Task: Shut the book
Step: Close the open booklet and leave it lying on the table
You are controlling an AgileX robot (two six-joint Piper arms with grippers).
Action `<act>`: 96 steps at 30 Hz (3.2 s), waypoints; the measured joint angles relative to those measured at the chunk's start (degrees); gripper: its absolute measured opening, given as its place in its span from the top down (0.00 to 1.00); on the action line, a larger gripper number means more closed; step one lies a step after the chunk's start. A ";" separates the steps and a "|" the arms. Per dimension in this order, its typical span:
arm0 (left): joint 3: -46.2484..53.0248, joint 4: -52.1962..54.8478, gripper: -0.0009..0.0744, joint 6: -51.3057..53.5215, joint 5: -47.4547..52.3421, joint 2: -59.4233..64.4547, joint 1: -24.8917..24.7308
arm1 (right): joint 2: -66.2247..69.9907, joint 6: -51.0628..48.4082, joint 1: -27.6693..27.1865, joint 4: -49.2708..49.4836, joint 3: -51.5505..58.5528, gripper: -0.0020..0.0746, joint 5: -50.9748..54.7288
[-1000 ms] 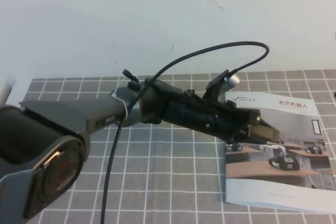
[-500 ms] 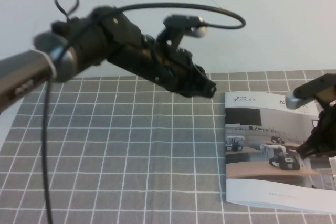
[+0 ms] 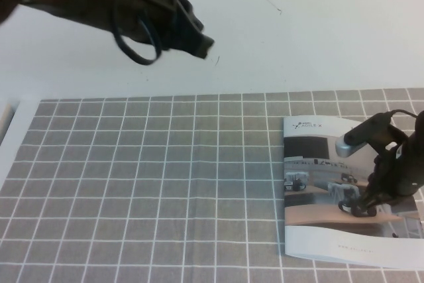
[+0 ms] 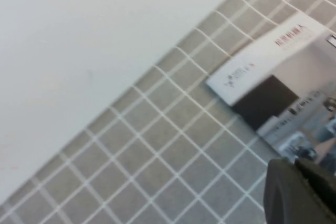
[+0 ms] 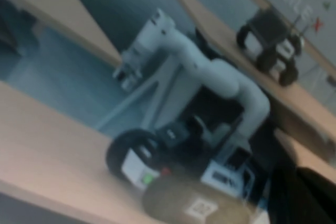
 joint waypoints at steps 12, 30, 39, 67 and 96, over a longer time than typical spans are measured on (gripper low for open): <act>13.32 30.40 0.99 -28.85 -2.79 -21.21 0.00 | 1.10 -24.26 -0.05 30.88 -4.75 0.98 -3.03; 54.71 44.98 0.99 -44.54 -2.82 -69.03 0.00 | -38.19 -34.30 -0.05 37.71 2.96 0.98 4.21; 61.88 46.18 0.99 -44.92 -7.67 -80.03 0.00 | -66.55 -32.03 -0.05 36.09 22.75 0.98 -0.50; 68.14 46.76 0.99 -45.16 -6.97 -82.74 0.41 | -81.71 -30.67 -0.05 33.01 37.96 0.98 19.79; 93.90 17.47 0.99 -42.50 -24.28 -89.14 13.77 | -81.80 -30.67 -0.05 33.34 37.96 0.98 19.91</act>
